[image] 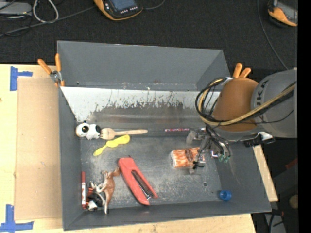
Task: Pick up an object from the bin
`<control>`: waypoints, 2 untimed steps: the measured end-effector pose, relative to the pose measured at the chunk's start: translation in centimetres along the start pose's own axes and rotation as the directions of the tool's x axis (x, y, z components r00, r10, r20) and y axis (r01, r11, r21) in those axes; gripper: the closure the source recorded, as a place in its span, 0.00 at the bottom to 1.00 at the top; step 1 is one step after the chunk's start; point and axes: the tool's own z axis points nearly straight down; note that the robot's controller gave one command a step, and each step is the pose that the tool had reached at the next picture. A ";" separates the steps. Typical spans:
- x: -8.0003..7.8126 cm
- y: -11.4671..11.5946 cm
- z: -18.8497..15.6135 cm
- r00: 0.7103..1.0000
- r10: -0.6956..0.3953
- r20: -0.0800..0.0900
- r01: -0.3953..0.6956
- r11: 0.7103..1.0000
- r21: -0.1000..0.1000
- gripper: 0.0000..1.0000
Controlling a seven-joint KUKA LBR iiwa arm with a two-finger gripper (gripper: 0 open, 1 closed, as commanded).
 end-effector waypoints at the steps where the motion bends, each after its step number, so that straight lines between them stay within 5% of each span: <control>1: 0.2 0.0 -0.1 1.000 -0.003 0.004 0.003 1.000 0.000 0.00; 2: -0.2 0.0 -0.1 1.000 -0.002 0.003 0.002 1.000 0.000 1.00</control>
Offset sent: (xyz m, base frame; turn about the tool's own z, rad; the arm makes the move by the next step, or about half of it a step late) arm 0.0004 0.0002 -0.0006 0.0004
